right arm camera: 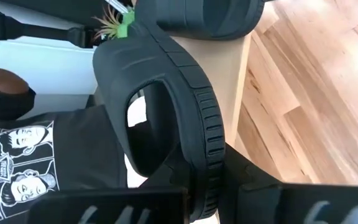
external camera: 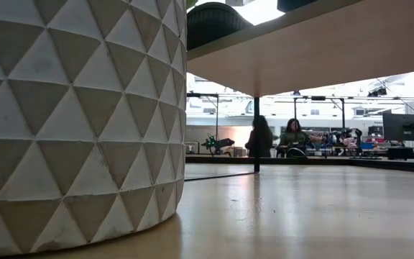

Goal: Pick and place slides into the shelf
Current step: Put the black slides on the shelf

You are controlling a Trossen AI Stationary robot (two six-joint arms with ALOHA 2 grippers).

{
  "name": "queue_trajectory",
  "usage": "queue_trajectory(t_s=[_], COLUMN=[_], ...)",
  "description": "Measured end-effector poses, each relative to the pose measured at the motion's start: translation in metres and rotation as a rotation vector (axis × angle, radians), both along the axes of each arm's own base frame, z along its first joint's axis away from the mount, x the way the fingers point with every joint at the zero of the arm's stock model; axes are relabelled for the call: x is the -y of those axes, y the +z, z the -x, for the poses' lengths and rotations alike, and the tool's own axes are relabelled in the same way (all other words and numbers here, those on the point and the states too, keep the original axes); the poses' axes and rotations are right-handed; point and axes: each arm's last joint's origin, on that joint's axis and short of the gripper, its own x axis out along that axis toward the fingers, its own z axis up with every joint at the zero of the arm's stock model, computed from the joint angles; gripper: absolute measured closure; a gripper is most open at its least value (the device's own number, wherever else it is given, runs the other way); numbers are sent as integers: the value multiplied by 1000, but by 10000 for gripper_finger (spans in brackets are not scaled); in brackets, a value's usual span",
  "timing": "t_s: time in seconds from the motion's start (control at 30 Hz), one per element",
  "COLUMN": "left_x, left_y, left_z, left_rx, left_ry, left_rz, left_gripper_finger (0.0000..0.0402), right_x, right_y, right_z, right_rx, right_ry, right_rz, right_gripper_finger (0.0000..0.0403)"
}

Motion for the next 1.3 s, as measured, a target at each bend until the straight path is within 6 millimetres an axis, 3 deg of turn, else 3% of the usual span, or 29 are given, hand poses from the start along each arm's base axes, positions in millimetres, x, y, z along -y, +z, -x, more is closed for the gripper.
queue_trajectory(t_s=[1.0, 1.3], left_x=[0, 0], left_y=[0, 0], left_z=[1, 1], left_rx=[1, 0], left_ry=[-17, -17], left_rz=[-21, -21], left_gripper_finger=[204, 204], right_x=[4, 1], right_y=[-28, -35], right_z=[-60, -86], right_rx=[-159, -108], right_ry=[218, 262], right_rz=[-41, -55], right_gripper_finger=[392, 392])
